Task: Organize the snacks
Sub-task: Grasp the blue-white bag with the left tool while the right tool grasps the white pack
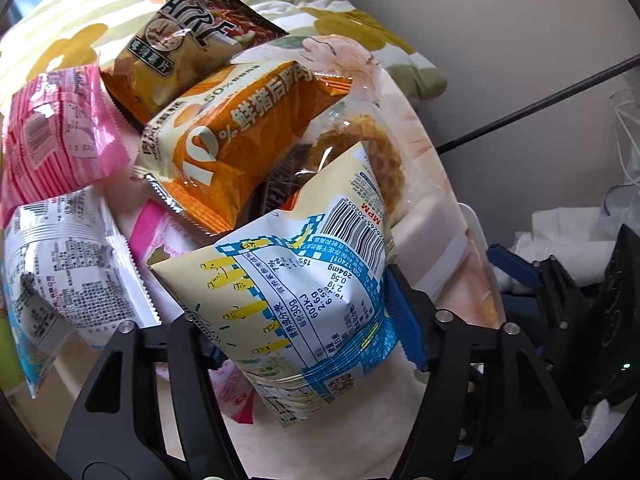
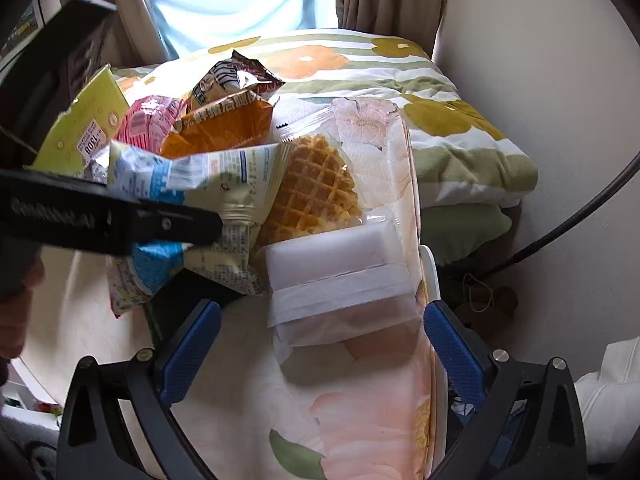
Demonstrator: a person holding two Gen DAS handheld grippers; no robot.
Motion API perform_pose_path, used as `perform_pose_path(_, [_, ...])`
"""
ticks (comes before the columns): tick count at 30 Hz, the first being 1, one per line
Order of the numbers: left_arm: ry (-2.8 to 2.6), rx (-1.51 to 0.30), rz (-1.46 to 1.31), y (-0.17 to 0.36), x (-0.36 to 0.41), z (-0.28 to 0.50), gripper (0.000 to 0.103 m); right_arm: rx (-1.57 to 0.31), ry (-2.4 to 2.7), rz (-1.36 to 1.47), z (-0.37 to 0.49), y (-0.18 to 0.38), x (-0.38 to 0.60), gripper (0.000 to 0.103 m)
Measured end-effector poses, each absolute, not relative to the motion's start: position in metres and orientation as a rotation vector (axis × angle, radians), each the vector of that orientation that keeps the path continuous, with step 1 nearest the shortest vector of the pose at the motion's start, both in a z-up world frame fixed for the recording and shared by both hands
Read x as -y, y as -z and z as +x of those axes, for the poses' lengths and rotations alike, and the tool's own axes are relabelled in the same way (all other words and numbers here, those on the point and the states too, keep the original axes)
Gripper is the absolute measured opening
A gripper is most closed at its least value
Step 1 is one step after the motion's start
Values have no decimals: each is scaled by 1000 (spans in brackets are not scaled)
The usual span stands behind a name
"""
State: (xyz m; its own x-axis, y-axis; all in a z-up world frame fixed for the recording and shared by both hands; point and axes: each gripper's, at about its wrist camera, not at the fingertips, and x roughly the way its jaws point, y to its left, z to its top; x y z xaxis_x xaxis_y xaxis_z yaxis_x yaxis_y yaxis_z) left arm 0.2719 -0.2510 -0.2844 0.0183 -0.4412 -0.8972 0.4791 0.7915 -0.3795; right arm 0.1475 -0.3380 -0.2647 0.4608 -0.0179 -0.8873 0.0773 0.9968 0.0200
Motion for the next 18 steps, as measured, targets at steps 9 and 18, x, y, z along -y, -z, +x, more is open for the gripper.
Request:
perform_pose_path(9, [761, -1339, 50, 263, 248, 271, 46, -1089, 87, 34, 151, 271, 330, 101])
perform_pose_path(18, [795, -1325, 47, 251, 239, 277, 45, -1122, 48, -91, 165, 282, 326, 101])
